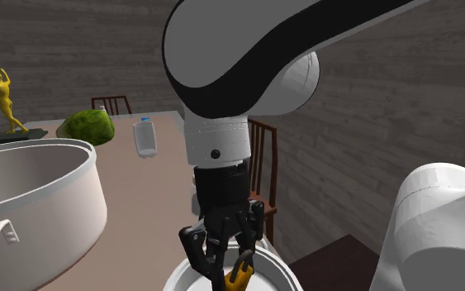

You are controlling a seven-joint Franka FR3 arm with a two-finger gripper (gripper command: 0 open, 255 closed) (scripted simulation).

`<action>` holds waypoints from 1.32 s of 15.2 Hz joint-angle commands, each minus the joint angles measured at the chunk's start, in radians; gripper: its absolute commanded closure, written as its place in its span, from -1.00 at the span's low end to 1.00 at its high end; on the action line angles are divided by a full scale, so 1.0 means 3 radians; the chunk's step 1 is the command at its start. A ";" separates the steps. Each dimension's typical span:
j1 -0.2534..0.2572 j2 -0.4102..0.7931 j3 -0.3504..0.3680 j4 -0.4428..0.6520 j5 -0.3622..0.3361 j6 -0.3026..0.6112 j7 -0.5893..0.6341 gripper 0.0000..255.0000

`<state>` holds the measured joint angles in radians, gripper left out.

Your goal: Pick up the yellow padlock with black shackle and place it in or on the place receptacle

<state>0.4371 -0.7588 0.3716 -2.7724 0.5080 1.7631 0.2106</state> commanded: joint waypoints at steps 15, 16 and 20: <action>-0.0105 0.0011 -0.0167 0.0389 -0.0198 -0.0387 0.0021 -1.00; -0.0105 0.0011 -0.0167 0.0389 -0.0198 -0.0387 0.0021 -1.00; -0.0105 0.0011 -0.0167 0.0389 -0.0198 -0.0387 0.0021 -1.00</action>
<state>0.4055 -0.7553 0.3215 -2.6560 0.4486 1.6477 0.2169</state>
